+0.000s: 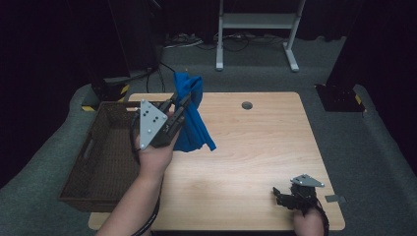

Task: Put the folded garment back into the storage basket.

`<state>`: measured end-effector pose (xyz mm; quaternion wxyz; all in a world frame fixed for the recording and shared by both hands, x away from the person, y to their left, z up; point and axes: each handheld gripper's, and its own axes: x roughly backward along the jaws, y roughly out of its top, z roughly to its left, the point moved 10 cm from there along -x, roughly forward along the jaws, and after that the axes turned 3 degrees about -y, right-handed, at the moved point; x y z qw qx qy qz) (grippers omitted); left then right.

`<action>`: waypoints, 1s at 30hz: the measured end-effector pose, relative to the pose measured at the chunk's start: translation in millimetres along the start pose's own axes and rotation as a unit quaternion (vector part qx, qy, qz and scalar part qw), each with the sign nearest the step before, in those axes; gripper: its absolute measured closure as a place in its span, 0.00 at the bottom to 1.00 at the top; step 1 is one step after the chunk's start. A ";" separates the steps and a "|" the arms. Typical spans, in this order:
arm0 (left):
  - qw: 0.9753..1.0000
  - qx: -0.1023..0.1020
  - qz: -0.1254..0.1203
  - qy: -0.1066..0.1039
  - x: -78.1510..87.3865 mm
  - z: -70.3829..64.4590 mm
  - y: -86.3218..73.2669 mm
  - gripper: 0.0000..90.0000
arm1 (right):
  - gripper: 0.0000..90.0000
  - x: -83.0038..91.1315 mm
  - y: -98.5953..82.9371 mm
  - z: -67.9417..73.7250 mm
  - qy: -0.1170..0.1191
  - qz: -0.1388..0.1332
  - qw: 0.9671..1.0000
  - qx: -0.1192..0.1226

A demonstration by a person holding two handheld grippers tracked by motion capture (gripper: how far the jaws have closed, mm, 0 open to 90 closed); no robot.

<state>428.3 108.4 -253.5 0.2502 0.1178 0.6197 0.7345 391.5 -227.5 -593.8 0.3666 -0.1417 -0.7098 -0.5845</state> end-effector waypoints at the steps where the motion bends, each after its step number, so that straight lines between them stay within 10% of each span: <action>1: 1.000 -0.001 0.000 0.000 0.8 1.7 0.0 0.86 | 0.14 0.0 0.0 -0.2 -0.001 0.000 1.000 -0.001; 30: 0.999 0.006 0.001 0.031 40.3 53.7 -2.2 0.86 | 0.14 0.1 0.0 -0.7 -0.003 0.000 1.000 -0.003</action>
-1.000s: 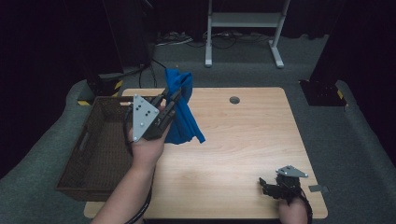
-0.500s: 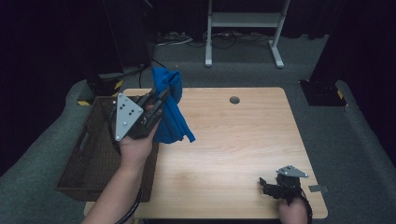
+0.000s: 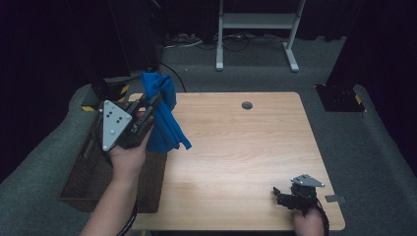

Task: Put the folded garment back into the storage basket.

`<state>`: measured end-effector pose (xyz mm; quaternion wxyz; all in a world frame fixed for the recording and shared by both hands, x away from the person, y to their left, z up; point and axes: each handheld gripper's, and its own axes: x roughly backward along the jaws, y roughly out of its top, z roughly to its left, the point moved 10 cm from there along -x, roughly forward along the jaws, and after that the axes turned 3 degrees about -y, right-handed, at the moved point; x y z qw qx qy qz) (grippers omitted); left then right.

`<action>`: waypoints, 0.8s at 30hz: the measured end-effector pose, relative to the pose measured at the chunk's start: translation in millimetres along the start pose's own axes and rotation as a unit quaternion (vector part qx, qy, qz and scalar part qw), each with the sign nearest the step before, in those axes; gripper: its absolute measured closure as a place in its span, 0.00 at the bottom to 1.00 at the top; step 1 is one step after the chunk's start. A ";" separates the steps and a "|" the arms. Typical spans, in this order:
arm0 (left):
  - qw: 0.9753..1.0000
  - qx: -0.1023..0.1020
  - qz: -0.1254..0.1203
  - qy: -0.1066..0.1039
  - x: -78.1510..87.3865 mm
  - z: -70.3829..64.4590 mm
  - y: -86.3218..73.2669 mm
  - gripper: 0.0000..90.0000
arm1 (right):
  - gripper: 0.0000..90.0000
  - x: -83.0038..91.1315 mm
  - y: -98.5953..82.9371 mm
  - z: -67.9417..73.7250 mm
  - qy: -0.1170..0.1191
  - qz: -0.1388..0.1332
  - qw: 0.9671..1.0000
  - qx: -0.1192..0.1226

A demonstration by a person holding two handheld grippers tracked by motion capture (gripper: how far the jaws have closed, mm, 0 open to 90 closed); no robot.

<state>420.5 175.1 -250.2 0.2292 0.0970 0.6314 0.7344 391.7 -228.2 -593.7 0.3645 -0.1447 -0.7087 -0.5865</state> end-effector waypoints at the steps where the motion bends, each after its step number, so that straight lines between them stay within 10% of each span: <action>1: 1.000 0.002 0.000 0.002 1.8 3.1 -0.6 0.86 | 0.14 0.0 0.0 0.0 0.000 0.000 1.000 0.000; 24: 0.997 0.018 0.051 0.058 44.5 76.0 -51.3 0.86 | 0.14 0.0 -0.1 -1.2 -0.004 0.001 1.000 -0.005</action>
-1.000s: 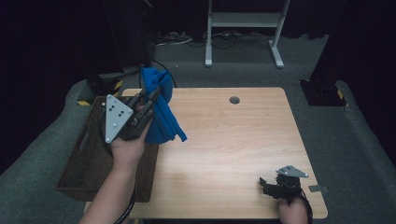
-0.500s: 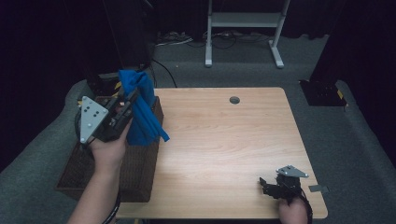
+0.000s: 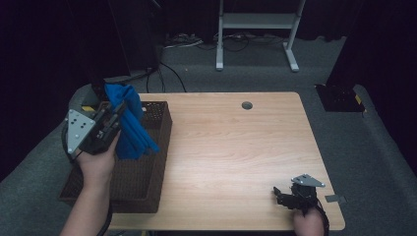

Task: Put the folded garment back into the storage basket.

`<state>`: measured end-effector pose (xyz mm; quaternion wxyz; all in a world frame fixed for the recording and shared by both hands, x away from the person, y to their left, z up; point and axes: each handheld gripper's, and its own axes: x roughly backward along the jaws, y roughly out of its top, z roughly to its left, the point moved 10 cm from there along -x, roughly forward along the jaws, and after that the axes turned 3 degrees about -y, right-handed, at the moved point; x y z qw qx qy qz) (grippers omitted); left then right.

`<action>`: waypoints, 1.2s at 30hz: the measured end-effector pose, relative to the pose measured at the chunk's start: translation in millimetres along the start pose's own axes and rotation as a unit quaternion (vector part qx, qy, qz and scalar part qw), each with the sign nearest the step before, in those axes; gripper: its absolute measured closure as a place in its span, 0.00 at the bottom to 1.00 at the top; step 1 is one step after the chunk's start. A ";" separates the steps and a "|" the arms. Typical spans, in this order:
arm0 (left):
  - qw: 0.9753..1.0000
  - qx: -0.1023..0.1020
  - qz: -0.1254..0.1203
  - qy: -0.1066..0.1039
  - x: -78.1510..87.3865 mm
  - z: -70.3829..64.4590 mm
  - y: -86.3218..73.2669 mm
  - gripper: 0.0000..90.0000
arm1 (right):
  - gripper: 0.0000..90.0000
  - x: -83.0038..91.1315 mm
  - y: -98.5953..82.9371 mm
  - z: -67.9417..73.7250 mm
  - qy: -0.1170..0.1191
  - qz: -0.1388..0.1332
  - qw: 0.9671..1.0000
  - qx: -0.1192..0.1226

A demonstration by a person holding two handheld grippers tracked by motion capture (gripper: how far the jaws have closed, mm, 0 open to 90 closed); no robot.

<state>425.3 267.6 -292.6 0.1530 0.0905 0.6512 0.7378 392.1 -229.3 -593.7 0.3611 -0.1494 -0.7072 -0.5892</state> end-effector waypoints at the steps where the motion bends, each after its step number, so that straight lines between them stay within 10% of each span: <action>1: 1.000 0.001 0.002 0.002 1.1 3.3 -3.1 0.86 | 0.14 0.0 0.0 0.0 0.000 0.000 1.000 0.000; 27: 0.995 0.041 0.074 0.050 32.6 95.1 -88.3 0.86 | 0.14 0.1 -0.1 -0.9 -0.003 0.000 1.000 -0.002; 36: 0.993 0.048 0.094 0.043 41.6 107.4 -106.5 0.86 | 0.14 0.1 -0.1 -0.9 -0.003 0.000 1.000 -0.002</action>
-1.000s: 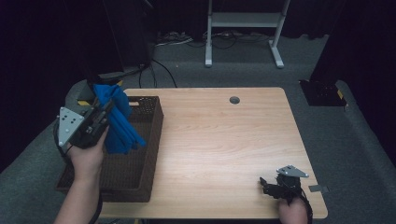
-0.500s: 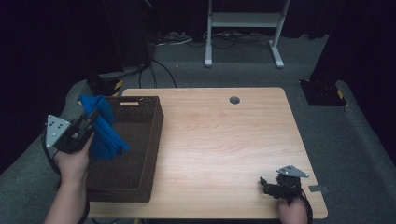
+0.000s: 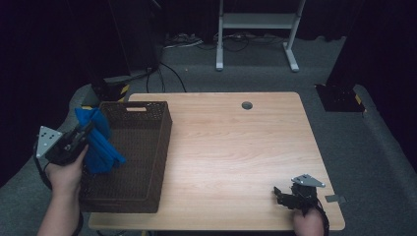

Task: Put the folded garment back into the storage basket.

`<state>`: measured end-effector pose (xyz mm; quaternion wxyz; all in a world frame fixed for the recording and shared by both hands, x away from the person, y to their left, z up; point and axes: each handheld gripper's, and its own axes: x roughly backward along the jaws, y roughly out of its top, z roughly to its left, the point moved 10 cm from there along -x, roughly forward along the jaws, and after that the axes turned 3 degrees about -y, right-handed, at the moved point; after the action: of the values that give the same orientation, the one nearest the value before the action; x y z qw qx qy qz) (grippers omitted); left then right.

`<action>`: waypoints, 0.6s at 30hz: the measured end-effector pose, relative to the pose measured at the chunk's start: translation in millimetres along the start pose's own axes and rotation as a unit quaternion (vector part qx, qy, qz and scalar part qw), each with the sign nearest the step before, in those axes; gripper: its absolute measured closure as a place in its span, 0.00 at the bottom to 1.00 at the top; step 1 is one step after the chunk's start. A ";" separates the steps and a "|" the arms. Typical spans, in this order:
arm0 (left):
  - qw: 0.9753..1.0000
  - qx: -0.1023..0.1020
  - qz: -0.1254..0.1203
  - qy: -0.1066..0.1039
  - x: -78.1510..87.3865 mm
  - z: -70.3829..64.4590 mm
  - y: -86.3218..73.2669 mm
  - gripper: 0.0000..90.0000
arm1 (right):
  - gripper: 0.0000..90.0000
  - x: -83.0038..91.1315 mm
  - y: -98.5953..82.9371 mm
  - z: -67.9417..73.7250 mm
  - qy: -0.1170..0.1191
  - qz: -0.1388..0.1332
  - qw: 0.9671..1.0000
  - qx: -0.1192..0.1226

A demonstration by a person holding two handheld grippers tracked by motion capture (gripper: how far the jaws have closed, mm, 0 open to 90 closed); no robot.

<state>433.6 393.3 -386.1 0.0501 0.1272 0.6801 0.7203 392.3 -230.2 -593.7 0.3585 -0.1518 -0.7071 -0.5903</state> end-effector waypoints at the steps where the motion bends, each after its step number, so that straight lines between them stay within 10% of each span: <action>1: 1.000 0.002 0.002 -0.001 0.9 0.9 -1.9 0.86 | 0.14 0.0 0.0 0.0 0.000 0.000 1.000 0.000; 18: 0.999 0.003 0.036 0.012 16.4 20.1 -19.9 0.86 | 0.14 0.0 0.0 0.0 0.000 0.000 1.000 0.000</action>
<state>420.8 418.2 -403.1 0.0154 0.1426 0.6779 0.7210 392.3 -230.1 -593.7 0.3585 -0.1518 -0.7070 -0.5904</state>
